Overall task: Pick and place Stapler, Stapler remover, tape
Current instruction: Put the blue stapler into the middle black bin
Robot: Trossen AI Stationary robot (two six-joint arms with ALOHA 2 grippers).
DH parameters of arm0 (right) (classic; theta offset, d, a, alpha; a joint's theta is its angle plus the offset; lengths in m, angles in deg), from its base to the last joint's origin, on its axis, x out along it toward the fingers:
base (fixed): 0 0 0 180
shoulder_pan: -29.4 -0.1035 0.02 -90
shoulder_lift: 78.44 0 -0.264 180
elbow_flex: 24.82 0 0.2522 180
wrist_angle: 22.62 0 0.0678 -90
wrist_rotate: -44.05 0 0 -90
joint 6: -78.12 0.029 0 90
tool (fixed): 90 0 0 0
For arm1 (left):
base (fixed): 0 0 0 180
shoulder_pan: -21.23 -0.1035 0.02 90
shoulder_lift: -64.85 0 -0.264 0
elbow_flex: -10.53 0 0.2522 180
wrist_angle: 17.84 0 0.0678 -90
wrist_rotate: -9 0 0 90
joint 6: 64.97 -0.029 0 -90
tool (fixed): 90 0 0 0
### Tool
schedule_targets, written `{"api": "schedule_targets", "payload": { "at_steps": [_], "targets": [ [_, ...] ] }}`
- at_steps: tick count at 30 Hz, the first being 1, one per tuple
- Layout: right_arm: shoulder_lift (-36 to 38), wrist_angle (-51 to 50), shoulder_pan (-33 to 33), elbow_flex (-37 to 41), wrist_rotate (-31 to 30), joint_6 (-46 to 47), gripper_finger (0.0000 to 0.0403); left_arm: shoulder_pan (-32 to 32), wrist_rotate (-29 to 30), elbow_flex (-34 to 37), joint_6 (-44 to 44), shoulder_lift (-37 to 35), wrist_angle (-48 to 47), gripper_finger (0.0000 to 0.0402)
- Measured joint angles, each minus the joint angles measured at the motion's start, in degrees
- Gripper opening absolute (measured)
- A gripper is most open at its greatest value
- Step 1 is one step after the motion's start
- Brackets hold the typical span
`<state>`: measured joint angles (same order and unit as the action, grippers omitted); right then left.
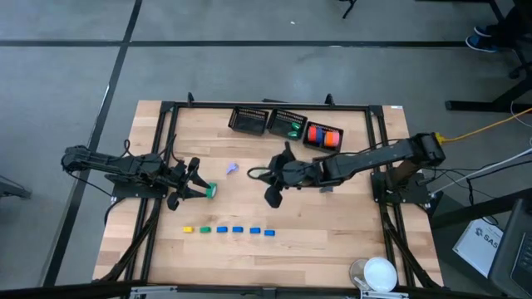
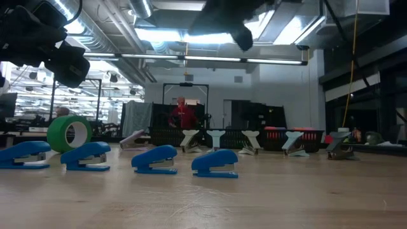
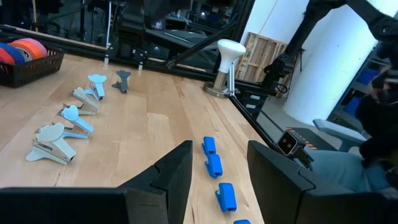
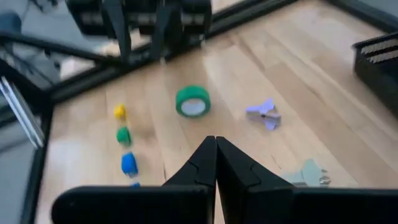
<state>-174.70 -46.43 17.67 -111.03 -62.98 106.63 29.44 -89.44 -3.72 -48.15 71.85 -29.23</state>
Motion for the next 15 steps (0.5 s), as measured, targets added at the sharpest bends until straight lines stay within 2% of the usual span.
{"api": "schedule_targets", "payload": {
  "at_steps": [7, 15],
  "targets": [
    [-4.4, -0.4, 0.0, 0.0, 3.2, -7.4, 0.0007, 0.0, 0.0, 0.0, 0.0, 0.0, 0.0, 0.015],
    [-5.7, -1.9, 0.0, 0.0, 5.8, -14.7, 0.0007, 0.0, 0.0, 0.0, 0.0, 0.0, 0.0, 0.015]
  ]
}}
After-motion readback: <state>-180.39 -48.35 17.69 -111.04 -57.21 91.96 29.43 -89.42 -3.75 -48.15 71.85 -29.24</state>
